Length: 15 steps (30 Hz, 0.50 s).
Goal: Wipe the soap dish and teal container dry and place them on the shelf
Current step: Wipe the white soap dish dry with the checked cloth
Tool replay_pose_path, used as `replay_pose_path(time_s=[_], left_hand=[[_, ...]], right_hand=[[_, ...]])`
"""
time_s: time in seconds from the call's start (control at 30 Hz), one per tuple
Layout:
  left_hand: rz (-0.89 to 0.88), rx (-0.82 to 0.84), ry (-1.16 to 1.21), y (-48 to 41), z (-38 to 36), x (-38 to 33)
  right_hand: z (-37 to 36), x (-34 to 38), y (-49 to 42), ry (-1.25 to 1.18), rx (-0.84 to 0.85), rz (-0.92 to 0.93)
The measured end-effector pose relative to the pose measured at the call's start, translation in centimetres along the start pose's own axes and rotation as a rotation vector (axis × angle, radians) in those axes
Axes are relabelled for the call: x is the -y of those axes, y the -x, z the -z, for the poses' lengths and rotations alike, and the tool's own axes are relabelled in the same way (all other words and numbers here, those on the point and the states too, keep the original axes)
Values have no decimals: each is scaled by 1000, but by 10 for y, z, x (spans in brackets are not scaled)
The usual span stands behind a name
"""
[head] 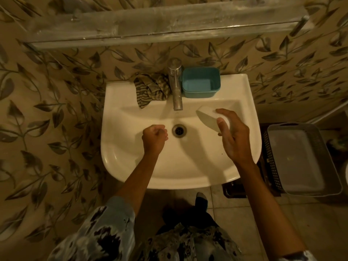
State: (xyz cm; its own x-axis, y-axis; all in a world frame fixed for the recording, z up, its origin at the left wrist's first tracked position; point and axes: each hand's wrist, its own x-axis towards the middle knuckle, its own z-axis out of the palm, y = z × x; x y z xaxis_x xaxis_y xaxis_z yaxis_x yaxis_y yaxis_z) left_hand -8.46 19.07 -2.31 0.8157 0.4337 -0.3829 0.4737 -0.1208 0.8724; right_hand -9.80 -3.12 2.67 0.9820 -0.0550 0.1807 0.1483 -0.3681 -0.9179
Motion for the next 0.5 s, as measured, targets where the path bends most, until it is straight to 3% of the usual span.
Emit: replay_pose_path(time_s=[0.07,0.13,0.2,0.27,0.5], left_hand=[[-119,-44,-145,-16,0,-16],[-244,-74,-240,-35,0,-33],[-388,-83,-360,-56,-1,-48],[-556,-76,-527,-75,-1,-59],[-855,147,-1093,-141,-13,-86]], right_hand=[[0,-6,-1,-141,-104,-157],[0,-15,-1,-347,-214,-439],[4,-22,1,-643,-209,-745],[9,-27,6,-935,-153,-930],[16,-39,22,-1372,33,-1003]])
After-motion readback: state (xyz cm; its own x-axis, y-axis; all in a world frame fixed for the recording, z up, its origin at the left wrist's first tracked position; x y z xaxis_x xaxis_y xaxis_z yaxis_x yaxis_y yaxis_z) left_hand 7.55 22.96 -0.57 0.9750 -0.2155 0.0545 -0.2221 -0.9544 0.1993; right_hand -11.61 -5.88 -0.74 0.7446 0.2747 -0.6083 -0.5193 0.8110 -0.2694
